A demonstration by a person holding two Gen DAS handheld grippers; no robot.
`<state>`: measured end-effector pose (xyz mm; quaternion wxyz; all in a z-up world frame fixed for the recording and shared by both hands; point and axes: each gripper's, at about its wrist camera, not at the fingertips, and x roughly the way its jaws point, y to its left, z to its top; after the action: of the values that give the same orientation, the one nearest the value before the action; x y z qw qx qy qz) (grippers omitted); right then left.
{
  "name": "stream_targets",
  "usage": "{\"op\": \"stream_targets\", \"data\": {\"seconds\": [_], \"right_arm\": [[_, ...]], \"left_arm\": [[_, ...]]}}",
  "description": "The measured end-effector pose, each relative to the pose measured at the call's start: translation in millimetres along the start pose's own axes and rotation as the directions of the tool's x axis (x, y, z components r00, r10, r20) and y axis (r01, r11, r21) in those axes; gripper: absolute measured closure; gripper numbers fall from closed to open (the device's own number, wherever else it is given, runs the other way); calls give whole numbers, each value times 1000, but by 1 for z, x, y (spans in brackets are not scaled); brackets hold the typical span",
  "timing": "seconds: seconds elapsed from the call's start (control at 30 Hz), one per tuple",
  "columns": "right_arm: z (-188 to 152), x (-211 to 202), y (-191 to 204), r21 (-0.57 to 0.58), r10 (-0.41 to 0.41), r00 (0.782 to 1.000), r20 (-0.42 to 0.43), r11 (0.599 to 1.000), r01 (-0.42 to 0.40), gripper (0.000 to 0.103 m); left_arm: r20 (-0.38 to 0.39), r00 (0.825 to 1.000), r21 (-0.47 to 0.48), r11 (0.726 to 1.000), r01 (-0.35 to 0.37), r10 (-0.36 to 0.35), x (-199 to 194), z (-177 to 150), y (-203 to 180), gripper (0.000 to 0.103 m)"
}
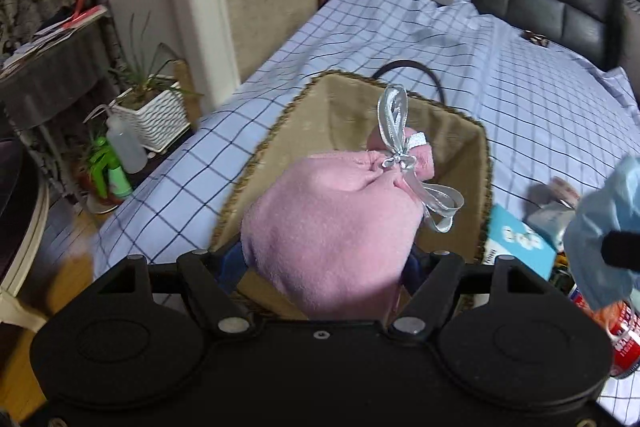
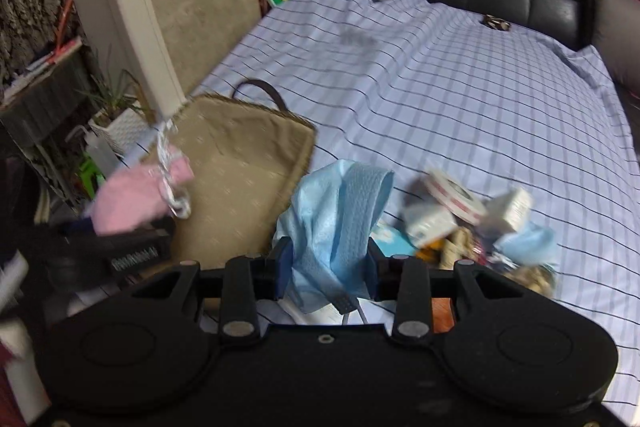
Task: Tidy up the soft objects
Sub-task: 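Lower the pink pouch into the basket while the right tool drops the blue mask in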
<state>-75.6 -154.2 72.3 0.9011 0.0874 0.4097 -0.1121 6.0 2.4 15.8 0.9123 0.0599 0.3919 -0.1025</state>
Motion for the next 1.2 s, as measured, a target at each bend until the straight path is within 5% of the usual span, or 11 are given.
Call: {"op": "stream_targets", "data": {"seconds": [0.63,0.7,0.77,1.2], "right_arm": [[61,65,66,71,98,992,74,992,-104,65],[62,69,66,80,99,992,80,991,-105,55],[60,69,64,89,93,991,92,991,-101,30],[57,68,54,85,71,994,86,993,-78,28]], "left_arm": [[-38,999,-21,999,-36,35,13,2,18,33],[-42,998,-16,999,-47,46,15,2,18,24],[-46,998,-16,999,-51,50,16,3,19,21],[-20,998,-4,998,-60,60,14,2,17,15]]}}
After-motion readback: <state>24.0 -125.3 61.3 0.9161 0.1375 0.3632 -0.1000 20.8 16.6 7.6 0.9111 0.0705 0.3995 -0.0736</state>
